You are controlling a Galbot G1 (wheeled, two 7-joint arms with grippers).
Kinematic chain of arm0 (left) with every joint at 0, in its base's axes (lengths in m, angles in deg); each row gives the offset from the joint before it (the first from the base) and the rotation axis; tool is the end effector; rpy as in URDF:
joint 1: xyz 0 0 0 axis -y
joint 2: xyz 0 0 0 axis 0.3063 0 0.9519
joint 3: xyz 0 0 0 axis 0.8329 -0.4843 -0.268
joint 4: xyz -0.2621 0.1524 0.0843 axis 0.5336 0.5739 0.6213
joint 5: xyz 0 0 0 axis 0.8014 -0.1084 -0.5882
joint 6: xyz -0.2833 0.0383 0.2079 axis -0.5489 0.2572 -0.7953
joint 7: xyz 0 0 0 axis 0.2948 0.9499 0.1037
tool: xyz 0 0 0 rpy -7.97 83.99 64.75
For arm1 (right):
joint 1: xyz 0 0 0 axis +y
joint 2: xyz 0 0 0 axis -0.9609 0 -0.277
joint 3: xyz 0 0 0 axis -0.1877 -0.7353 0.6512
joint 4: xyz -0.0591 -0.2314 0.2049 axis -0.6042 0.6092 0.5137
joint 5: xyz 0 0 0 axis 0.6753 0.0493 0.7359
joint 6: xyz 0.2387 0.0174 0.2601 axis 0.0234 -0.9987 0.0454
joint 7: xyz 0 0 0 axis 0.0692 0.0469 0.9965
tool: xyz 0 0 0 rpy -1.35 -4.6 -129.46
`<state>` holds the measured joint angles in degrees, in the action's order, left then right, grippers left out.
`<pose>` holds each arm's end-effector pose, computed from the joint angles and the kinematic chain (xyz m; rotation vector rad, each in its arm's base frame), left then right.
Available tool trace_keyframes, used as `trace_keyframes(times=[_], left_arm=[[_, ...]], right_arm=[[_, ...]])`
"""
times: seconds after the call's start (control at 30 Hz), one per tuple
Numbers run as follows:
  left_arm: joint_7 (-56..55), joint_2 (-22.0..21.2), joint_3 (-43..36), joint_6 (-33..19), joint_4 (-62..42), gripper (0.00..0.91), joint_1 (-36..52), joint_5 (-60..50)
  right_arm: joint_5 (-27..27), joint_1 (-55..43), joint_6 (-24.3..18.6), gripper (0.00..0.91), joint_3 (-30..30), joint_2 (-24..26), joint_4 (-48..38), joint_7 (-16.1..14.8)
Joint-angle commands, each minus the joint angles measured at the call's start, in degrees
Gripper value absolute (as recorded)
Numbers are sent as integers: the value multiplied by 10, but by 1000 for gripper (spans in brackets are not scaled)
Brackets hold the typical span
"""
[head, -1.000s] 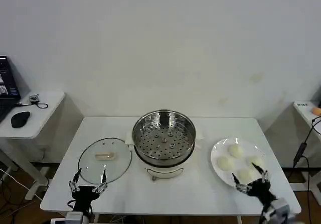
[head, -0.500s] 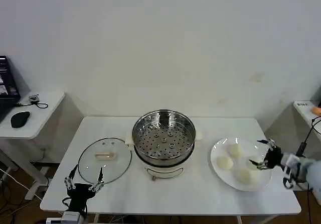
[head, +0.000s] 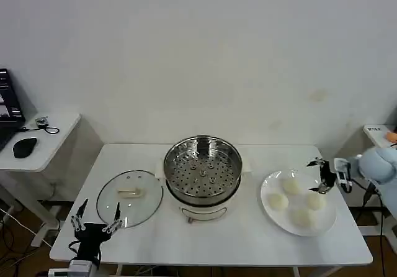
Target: Take steamed baozi put them in steamer then cover it.
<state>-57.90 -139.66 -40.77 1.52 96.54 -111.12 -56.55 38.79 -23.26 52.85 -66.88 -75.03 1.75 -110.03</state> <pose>0.1590 0.0625 -0.2580 0.1601 -2.9575 -0.5424 0.4578 -0.2329 -0.1548 1.1236 -1.6551 1.4447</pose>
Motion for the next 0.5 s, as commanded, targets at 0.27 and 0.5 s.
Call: trace_keyframes(times=[0.27,0.5], left_arm=[[2,-5,12,0,-1,907,-2,-3],[2,-5,16,-1,1,907,-2,-2]], right_arm=[[-57,-150,-33,907,-206,-141,-198,-41],[-76,-149,-36,907,-198,-163,-233,-26]])
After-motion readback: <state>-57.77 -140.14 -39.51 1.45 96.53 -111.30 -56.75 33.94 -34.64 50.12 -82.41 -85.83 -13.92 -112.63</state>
